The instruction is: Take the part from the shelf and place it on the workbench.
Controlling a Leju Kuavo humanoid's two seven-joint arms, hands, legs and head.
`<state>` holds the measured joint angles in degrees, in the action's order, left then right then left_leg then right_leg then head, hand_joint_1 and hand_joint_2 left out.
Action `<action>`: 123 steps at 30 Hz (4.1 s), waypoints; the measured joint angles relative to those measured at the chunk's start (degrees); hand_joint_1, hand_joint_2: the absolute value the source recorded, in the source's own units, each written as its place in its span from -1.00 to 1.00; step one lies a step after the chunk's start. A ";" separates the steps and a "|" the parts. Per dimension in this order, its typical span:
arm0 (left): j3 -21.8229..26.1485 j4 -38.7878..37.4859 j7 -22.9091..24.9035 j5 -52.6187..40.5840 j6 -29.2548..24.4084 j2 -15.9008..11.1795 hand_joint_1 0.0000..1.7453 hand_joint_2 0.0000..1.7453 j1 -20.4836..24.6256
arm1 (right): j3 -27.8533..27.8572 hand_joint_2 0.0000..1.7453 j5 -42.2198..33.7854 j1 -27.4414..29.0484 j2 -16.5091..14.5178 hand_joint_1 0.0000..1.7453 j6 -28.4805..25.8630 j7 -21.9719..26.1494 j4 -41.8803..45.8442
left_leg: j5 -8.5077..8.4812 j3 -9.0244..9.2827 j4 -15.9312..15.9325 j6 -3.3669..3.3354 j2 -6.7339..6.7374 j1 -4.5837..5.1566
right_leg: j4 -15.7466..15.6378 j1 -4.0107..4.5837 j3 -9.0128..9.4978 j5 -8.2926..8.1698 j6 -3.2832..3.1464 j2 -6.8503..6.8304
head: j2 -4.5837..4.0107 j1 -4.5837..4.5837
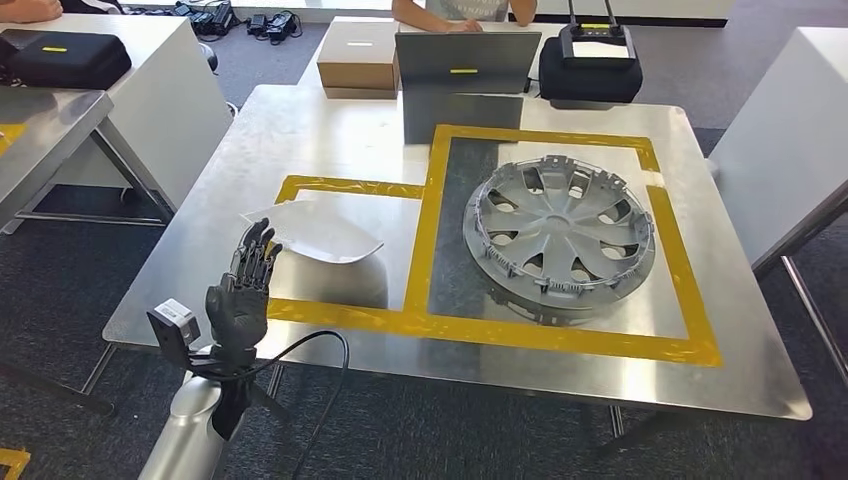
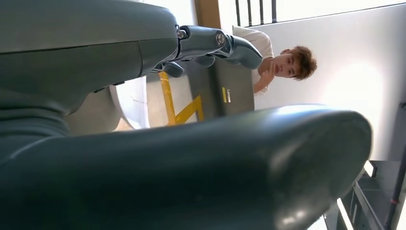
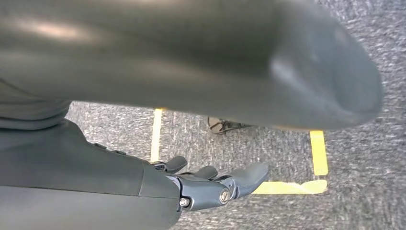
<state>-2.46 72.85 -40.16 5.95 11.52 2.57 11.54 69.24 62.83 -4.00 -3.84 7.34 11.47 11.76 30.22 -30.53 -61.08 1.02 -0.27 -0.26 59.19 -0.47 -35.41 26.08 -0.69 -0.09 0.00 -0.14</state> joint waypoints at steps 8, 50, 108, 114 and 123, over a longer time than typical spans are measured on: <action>1.07 -0.54 0.01 0.43 0.98 -0.08 -1.00 -1.00 -0.52 | 0.00 -1.00 0.20 -0.07 0.17 -1.00 0.08 -0.19 0.00 | -3.16 -0.94 3.94 -2.75 0.34 0.04 | 7.58 -0.39 -3.18 6.26 2.35 0.19 | 0.00 -0.42; 5.13 -21.99 0.01 -3.59 2.34 -2.66 -1.00 -1.00 -7.15 | -0.42 -1.00 -1.62 0.09 1.28 -1.00 0.01 -0.22 0.00 | -7.76 -5.98 3.07 -0.60 0.56 0.15 | -2.07 0.27 7.67 4.81 0.71 0.17 | 0.00 -0.92; 9.03 -62.28 31.43 -7.11 -9.83 -4.70 -1.00 1.00 -9.41 | -0.16 1.00 0.16 0.00 -0.97 -1.00 -0.03 -7.82 -0.09 | -1.28 0.40 3.07 -2.05 0.84 0.42 | -0.46 0.46 5.27 3.03 1.28 -0.38 | 0.00 -1.10; 10.09 -62.30 33.01 -6.44 -9.47 -3.66 -1.00 1.00 -9.47 | -0.17 1.00 0.74 0.34 -1.21 -1.00 -0.17 -8.45 -0.09 | -1.79 0.05 3.18 -1.41 0.95 0.41 | -1.69 0.82 5.42 2.68 0.91 -0.51 | 0.00 -1.01; 10.40 -61.82 34.77 -6.40 -8.28 -2.87 -1.00 1.00 -10.38 | -5.09 1.00 -4.17 1.26 -0.97 -1.00 -0.17 -9.29 0.08 | -2.31 -0.01 3.52 -0.84 0.90 0.27 | -1.59 0.96 5.15 2.43 0.43 -0.53 | 0.00 -1.01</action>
<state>7.93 11.03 -5.38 -0.46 3.23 -0.29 1.16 64.15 58.66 -2.73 -4.81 7.17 2.17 11.84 27.91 -30.54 -57.56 0.19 0.63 0.01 57.60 0.49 -30.26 28.51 -0.25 -0.62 0.00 -1.15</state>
